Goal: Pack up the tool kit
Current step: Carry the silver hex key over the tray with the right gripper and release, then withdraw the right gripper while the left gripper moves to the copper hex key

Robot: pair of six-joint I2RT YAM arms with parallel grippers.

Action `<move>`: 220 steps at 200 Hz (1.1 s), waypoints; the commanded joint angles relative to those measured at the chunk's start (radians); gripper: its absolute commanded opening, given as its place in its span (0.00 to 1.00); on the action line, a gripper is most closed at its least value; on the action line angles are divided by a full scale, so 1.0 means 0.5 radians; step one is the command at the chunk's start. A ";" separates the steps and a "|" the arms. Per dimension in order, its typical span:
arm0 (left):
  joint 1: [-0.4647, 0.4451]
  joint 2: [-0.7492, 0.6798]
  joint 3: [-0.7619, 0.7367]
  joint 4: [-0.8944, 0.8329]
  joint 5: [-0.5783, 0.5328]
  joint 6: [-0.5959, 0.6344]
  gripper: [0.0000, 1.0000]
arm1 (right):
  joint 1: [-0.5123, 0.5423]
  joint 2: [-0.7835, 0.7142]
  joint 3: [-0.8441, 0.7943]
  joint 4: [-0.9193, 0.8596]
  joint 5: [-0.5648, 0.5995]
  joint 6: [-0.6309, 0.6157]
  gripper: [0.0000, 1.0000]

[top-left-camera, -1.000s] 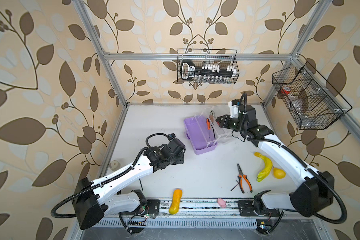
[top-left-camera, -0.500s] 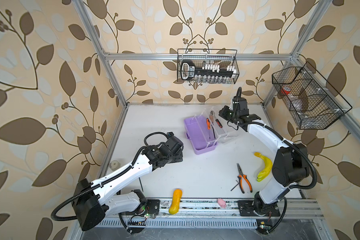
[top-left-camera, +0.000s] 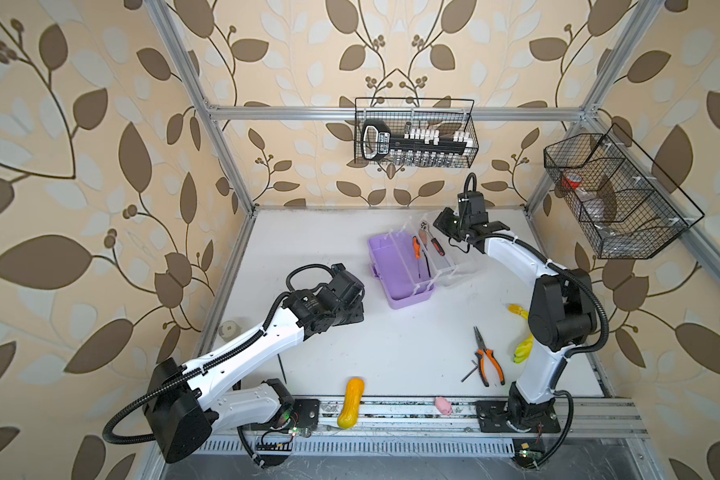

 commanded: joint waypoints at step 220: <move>-0.919 1.004 0.520 0.473 -0.051 0.422 0.38 | 0.486 -1.789 -1.506 -0.456 0.695 -0.492 0.28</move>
